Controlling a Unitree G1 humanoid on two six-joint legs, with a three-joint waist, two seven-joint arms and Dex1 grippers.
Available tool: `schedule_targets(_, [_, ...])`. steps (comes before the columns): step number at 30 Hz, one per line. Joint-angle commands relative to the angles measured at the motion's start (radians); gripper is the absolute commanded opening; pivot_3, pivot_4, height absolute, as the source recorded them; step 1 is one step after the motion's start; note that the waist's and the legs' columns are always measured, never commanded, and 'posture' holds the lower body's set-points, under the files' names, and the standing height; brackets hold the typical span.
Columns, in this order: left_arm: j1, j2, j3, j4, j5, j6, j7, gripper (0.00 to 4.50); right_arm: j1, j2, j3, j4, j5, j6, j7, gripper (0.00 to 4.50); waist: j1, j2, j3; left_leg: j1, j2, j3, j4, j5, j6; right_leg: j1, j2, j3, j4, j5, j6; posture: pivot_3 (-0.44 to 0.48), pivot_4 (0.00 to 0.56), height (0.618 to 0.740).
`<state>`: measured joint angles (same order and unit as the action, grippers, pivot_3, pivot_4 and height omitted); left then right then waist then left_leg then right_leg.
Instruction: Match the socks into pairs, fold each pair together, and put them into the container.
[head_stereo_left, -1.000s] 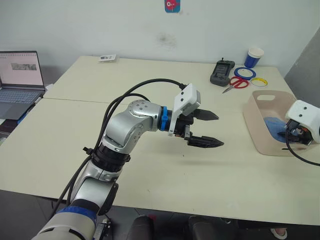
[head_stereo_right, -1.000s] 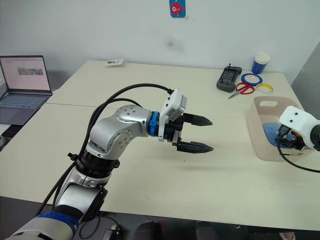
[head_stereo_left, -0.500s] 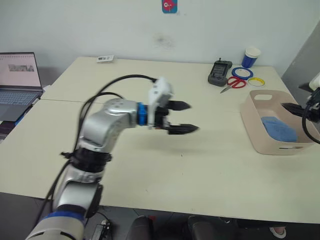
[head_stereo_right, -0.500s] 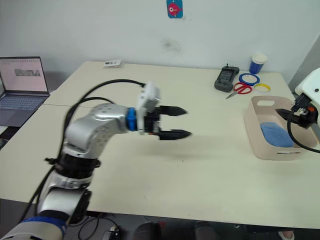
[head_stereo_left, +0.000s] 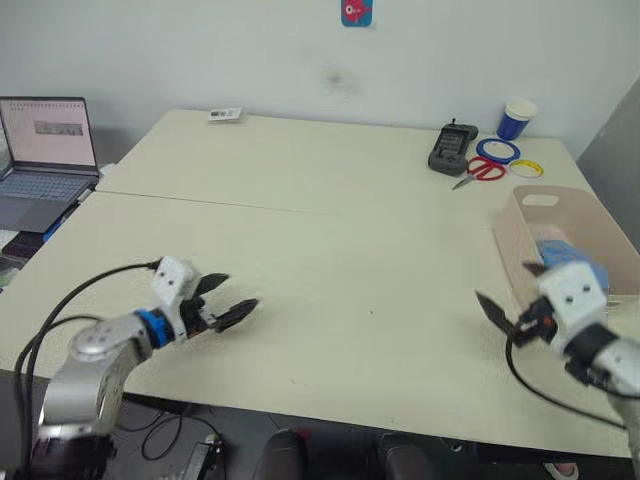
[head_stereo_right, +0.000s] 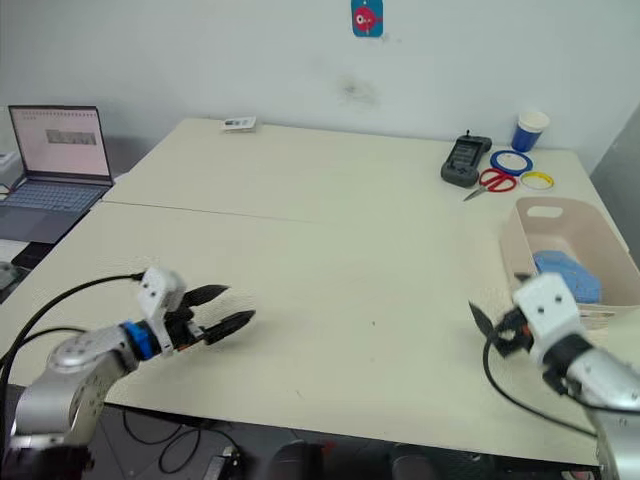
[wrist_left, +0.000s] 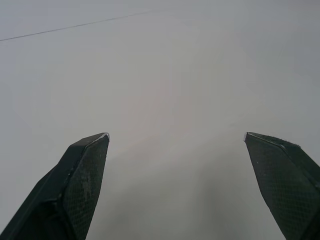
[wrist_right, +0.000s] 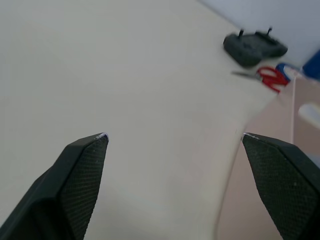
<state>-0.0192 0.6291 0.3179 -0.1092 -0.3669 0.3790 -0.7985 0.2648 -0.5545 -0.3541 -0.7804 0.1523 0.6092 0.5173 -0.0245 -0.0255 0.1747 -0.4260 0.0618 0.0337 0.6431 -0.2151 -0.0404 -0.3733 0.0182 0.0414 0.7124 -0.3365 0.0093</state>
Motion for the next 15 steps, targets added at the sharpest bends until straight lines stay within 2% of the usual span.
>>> schedule_targets(1, [0.025, -0.003, 0.043, -0.012, 0.018, -0.069, 0.043, 4.5, 0.042, 0.009, -0.013, -0.005, -0.036, -0.093, -0.02, 4.46, -0.003, -0.001, 0.0, 0.001, 0.0, 0.0, 0.0, 0.0, 0.0, 0.0, 0.0, 0.0, 0.0, 0.0, 0.0, 0.0, 0.15, 0.725])
schedule_targets(6, [0.068, 0.01, 0.004, -0.051, 0.087, -0.051, 0.117, 4.5, 0.055, 0.0, 0.019, 0.049, -0.05, -0.15, -0.002, 4.46, -0.011, -0.002, -0.001, 0.003, 0.001, 0.001, -0.002, 0.0, 0.0, 0.001, 0.001, 0.001, 0.001, 0.0, 0.0, 0.0, 0.15, 0.725])
schedule_targets(15, [0.081, 0.025, 0.011, -0.065, 0.035, -0.005, 0.084, 4.5, 0.045, -0.008, 0.043, 0.102, -0.048, -0.203, 0.025, 4.46, -0.008, -0.003, -0.002, 0.003, 0.001, 0.001, -0.002, 0.0, 0.0, 0.001, 0.001, 0.001, 0.001, 0.0, -0.001, 0.0, 0.15, 0.725])
